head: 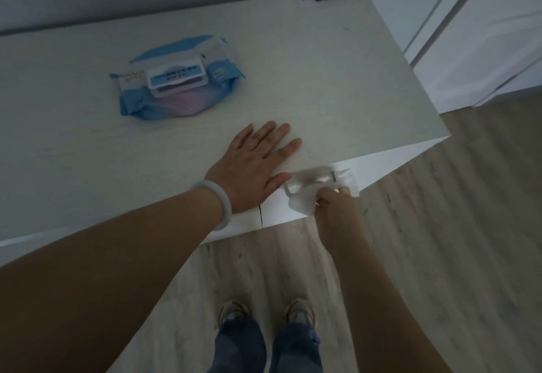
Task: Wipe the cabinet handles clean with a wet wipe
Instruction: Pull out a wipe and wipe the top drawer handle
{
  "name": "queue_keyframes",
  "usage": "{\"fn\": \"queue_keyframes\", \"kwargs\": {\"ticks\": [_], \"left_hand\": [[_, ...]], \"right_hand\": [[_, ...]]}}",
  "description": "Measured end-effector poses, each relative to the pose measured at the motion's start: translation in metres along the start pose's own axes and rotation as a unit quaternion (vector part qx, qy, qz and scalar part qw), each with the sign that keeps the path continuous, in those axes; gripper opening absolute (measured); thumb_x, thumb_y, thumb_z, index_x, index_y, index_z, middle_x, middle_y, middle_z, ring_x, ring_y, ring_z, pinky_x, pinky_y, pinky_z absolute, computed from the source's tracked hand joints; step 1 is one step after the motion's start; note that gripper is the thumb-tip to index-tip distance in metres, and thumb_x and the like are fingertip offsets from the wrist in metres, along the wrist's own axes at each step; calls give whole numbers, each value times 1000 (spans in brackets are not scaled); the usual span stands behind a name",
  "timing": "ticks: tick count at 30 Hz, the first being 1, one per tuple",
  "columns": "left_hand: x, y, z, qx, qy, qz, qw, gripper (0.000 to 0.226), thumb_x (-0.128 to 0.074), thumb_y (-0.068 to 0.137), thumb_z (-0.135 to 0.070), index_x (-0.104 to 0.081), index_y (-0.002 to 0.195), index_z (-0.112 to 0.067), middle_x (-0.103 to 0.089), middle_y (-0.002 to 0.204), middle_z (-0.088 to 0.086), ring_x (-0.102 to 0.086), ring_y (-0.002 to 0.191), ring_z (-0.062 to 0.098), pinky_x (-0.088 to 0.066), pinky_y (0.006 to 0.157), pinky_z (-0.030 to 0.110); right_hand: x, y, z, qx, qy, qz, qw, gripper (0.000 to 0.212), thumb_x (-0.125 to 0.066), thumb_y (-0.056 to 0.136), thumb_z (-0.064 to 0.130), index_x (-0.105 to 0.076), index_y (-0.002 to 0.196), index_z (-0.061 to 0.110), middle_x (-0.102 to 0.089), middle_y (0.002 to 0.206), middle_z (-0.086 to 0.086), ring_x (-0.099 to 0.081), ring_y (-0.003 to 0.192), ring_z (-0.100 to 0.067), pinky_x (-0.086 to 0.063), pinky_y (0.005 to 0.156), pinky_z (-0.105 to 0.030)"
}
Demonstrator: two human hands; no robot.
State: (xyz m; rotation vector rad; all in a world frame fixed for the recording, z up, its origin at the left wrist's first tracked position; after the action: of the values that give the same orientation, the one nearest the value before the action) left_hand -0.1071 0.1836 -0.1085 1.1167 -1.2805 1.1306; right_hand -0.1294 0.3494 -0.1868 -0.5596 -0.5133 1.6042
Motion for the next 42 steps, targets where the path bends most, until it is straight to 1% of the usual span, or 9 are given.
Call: {"fn": "queue_keyframes", "kwargs": {"ticks": [5, 10, 12, 16, 20, 24, 31, 36, 42], "left_hand": [[0, -1, -1, 0, 4, -1, 1000, 65, -15, 98, -55, -15, 156, -26, -12, 164, 5, -10, 151, 25, -12, 121, 49], [-1, 1, 0, 2, 5, 1, 1000, 65, -14, 98, -56, -16, 156, -25, -13, 164, 5, -11, 151, 25, -14, 121, 50], [-1, 0, 0, 1, 6, 0, 1000, 65, -14, 99, -55, -17, 156, -25, -14, 164, 6, -11, 151, 26, -15, 121, 50], [-1, 0, 0, -1, 7, -3, 1000, 64, -16, 99, -55, -17, 156, -25, -14, 163, 6, -12, 151, 26, -15, 121, 50], [-1, -1, 0, -3, 9, -5, 1000, 64, -17, 99, -54, -18, 156, -24, -15, 163, 7, -13, 151, 27, -16, 120, 51], [0, -1, -1, -1, 10, -8, 1000, 64, -17, 99, -54, -19, 156, -25, -15, 163, 7, -14, 150, 27, -16, 120, 50], [-1, -1, -1, -3, 9, -14, 1000, 63, -20, 99, -53, -21, 155, -24, -18, 162, 8, -18, 150, 28, -18, 119, 51], [0, 0, -1, -3, 8, -16, 1000, 63, -20, 99, -53, -22, 155, -24, -20, 162, 7, -19, 149, 28, -17, 120, 50], [0, 0, -1, 0, 12, -15, 1000, 64, -19, 99, -53, -21, 155, -25, -19, 162, 7, -18, 150, 27, -17, 120, 50]], "right_hand": [[6, 6, 21, 85, -108, -67, 988, 30, -53, 97, 18, -33, 119, 12, -52, 96, 1, -53, 88, -13, -45, 74, -31], [6, -11, 28, 228, -206, -130, 943, 18, -53, 96, 20, -41, 105, 10, -51, 73, 9, -52, 67, -9, -40, 59, -22], [17, -14, 30, 249, -221, -156, 930, 13, -56, 95, 19, -45, 92, 11, -50, 66, 10, -48, 60, -7, -34, 51, -11], [39, -2, 33, 235, -207, -181, 932, 26, -62, 89, 14, -50, 67, 20, -46, 57, 8, -40, 53, -3, -30, 49, -14], [37, -1, 39, 259, -254, -178, 915, 10, -69, 85, 11, -67, 75, 13, -59, 91, -6, -53, 69, -14, -36, 58, -8], [24, -6, 41, 317, -275, -72, 905, 15, -68, 89, 18, -76, 101, 13, -59, 108, 1, -60, 85, 0, -43, 75, -8], [45, 13, 34, 170, -82, -89, 978, 21, -73, 83, 13, -59, 98, 16, -70, 87, 2, -64, 74, -5, -47, 70, -23], [39, 19, 28, 119, -171, -99, 973, 14, -68, 87, 28, -71, 92, 15, -70, 82, 3, -65, 81, -15, -52, 73, -31], [38, 19, 19, 40, -123, -125, 984, 17, -70, 85, 26, -68, 79, 9, -67, 78, -3, -61, 73, -17, -45, 61, -25]]}}
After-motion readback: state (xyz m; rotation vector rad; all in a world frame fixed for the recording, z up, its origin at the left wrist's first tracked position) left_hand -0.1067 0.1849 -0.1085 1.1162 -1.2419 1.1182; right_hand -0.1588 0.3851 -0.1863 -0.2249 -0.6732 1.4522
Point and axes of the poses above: each hand's wrist, its own y-axis towards the middle knuckle, its own x-axis out of the back of the hand, z = x × y, the point moved 9 cm from there along y, towards the middle knuckle
